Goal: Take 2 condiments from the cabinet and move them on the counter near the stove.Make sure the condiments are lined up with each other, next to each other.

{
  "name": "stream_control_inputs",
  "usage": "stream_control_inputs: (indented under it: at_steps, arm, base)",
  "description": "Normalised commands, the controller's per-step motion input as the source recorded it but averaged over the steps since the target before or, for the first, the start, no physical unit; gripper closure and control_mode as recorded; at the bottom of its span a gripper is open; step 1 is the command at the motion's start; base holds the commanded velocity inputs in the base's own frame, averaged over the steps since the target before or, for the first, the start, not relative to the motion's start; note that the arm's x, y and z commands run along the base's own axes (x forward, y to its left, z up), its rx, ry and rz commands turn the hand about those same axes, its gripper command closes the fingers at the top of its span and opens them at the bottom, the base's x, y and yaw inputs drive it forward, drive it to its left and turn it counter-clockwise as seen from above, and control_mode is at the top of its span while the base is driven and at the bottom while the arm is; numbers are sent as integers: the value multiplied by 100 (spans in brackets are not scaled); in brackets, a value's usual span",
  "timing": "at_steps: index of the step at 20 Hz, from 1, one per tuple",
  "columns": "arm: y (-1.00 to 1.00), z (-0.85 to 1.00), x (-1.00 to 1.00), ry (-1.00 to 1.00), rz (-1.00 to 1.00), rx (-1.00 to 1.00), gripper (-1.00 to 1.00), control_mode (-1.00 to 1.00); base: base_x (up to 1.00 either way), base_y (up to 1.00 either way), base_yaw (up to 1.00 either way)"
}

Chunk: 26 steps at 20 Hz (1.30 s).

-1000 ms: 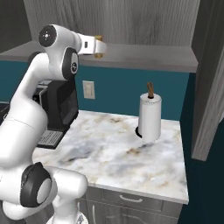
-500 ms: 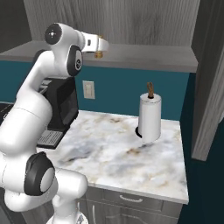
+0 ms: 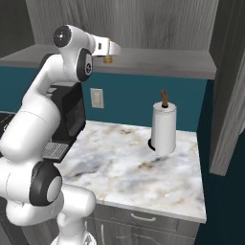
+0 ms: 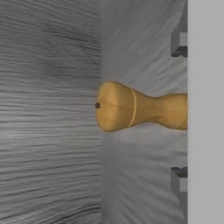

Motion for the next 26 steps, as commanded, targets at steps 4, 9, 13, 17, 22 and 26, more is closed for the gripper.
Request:
stream_control_inputs:
  at_steps: [4,9,13,17,22,26]
  arm:
    - [0,-10,26,4,0,0,-100,-100]
    - [0,-4,24,5,0,0,-100,-100]
    - [0,0,15,5,0,0,-100,-100]
    - [-4,0,10,4,0,0,-100,-100]
    - [-24,0,0,1,0,0,-100,-100]
    - [-6,-2,0,1,0,0,-100,-100]
  base:
    - [0,0,0]
    - [0,0,0]
    - [0,0,0]
    - [0,0,0]
    - [0,0,0]
    - [0,0,0]
